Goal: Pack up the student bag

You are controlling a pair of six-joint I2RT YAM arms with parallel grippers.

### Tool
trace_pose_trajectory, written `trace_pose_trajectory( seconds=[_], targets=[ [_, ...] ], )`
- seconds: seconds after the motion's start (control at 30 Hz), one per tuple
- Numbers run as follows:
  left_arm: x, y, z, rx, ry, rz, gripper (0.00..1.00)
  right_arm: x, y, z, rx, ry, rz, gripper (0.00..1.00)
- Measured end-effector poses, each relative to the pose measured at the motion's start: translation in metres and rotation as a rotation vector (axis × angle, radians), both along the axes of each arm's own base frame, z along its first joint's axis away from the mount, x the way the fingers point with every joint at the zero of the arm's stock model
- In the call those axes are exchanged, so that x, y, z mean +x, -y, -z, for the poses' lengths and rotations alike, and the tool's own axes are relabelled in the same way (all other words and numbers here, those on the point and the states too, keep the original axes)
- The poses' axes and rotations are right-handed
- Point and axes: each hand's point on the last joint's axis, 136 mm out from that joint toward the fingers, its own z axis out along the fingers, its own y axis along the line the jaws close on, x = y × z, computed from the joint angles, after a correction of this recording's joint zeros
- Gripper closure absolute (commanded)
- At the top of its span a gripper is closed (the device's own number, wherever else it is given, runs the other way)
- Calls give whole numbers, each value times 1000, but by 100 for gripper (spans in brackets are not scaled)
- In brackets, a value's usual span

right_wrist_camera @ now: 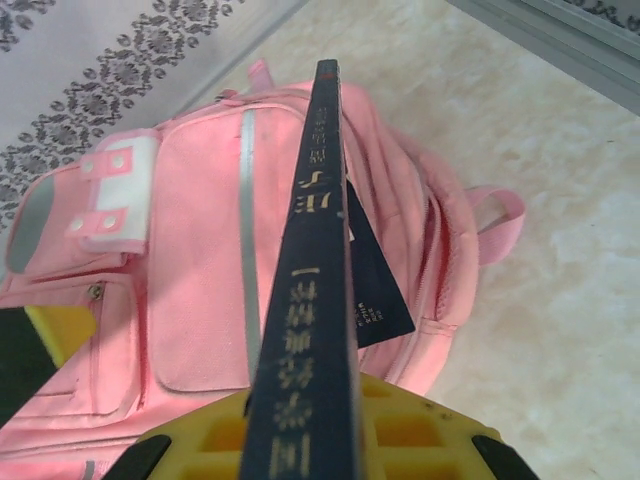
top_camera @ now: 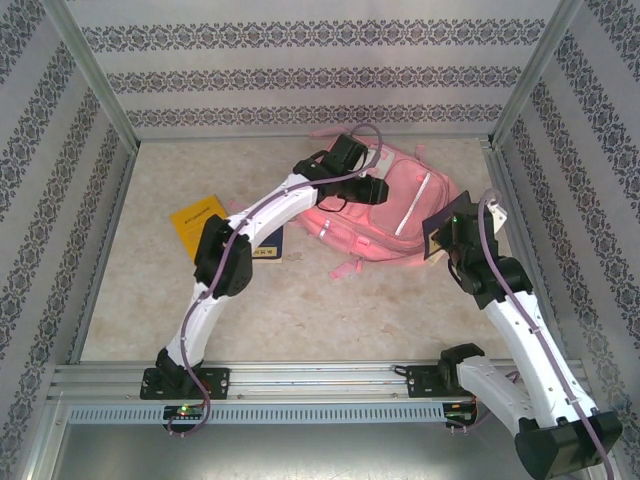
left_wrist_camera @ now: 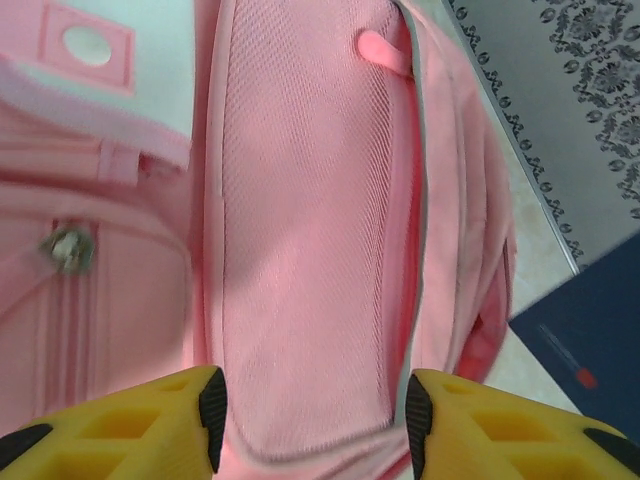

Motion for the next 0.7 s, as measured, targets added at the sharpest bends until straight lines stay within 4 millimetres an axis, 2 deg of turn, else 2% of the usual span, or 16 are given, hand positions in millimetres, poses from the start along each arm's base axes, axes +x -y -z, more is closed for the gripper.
trace_pose_trajectory(
  seconds=[0.13,0.23,0.4,0.5,0.7],
  targets=[
    [9,20,5,-1,12,19,49,-3,8,12,22,-25,22,100],
    [6,34,11,-4,12,36,49,-6,12,17,30,-33,31,100],
    [0,49,43,-12,-56,50,48,-9,13,15,36,-16,33,100],
    [2,50,62,5,-79,44,47,-7,13,13,38,-8,32,100],
    [4,38,67,60,-83,25,47,-7,12,13,41,-3,30,100]
  ],
)
